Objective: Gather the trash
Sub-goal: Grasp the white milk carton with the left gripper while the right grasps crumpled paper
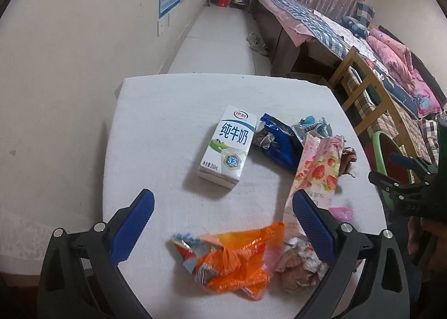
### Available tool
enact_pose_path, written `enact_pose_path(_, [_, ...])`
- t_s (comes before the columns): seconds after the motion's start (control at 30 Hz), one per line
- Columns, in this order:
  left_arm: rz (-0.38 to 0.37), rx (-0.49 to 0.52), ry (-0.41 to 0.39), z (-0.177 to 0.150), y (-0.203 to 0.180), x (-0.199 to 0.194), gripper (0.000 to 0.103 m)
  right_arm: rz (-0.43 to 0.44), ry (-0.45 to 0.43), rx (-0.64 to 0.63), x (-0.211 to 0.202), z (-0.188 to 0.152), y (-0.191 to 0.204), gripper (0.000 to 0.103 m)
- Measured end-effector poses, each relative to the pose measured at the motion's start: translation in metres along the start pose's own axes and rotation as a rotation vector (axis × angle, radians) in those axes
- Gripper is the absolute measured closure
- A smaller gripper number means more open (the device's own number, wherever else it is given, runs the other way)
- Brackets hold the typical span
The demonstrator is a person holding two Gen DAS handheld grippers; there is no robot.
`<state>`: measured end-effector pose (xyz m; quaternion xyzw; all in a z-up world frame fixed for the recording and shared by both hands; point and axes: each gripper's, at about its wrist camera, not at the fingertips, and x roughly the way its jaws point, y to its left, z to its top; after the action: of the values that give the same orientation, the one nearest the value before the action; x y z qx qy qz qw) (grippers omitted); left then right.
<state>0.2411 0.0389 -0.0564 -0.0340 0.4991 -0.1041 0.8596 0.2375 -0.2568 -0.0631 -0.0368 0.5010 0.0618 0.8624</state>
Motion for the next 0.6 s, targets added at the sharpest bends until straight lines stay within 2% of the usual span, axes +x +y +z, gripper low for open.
enact_pose_path(0.2, [0.004,0.054,0.057,0.017,-0.007,0.032,0.008,-0.016,0.044,-0.028,0.03,0.01,-0.002,0.005])
enact_pose_path(0.3, [0.041,0.127,0.12,0.028,-0.015,0.061,0.008,-0.032,0.074,-0.057,0.047,0.016,0.0,0.005])
enact_pose_path(0.47, [0.052,0.166,0.199,0.042,-0.021,0.095,0.008,-0.058,0.127,-0.098,0.072,0.02,0.003,0.005])
enact_pose_path(0.6, [0.09,0.208,0.234,0.047,-0.026,0.115,0.008,-0.069,0.156,-0.114,0.087,0.021,0.001,0.005])
